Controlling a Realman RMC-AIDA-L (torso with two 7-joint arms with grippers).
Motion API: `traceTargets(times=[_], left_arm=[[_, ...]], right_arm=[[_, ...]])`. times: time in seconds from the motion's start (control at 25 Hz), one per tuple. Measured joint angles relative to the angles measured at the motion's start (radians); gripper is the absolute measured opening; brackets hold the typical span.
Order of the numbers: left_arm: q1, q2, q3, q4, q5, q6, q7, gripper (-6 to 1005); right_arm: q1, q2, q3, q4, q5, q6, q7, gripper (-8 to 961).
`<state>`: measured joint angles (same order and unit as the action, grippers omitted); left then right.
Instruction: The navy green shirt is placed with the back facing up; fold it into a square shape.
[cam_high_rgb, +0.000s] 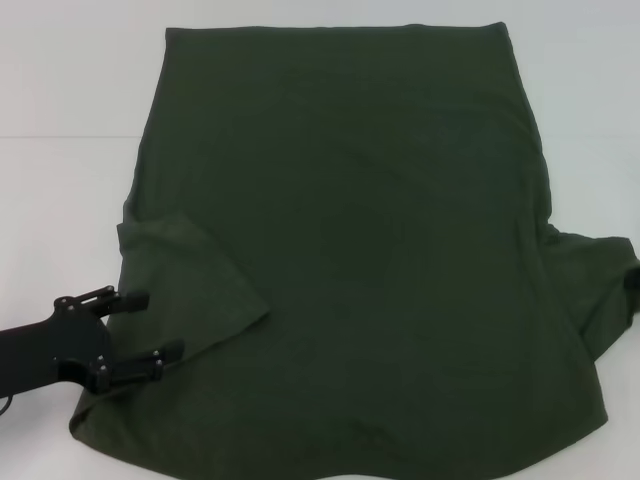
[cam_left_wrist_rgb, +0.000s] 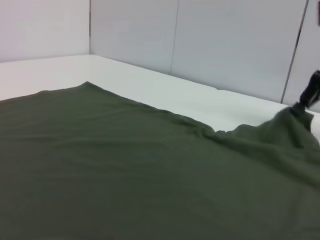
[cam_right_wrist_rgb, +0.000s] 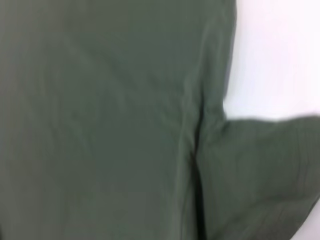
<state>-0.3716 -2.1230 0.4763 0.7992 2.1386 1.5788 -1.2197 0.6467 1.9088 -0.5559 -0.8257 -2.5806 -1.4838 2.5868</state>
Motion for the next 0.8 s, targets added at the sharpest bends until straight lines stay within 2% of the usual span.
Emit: traceTargets(times=[0.16,0.44,0.6,0.8], left_arm=[[0.004,0.000,0.000,0.000,-0.003,0.007,-0.006,848],[0.013,0.000,-0.001,0.000,-0.011,0.021,-0.006,848],[0.015,0.000,-0.001,0.000,-0.011,0.021,-0.006,848],[0.017,0.000,-0.001,0.000,-0.011,0.021,-0.006,848]], right_arm=[[-0.020,-0.008,0.054,-0.019,0.078,-0.004,-0.038,14],[-0.011,-0.012,0.055,-0.031,0.133,-0.005,-0.066,14],[0.011,-0.003,0.016,-0.021,0.136,-0.013,-0.077,14],[0.045,0.015,-0.082,-0.011,0.134,-0.017,-0.073,14]])
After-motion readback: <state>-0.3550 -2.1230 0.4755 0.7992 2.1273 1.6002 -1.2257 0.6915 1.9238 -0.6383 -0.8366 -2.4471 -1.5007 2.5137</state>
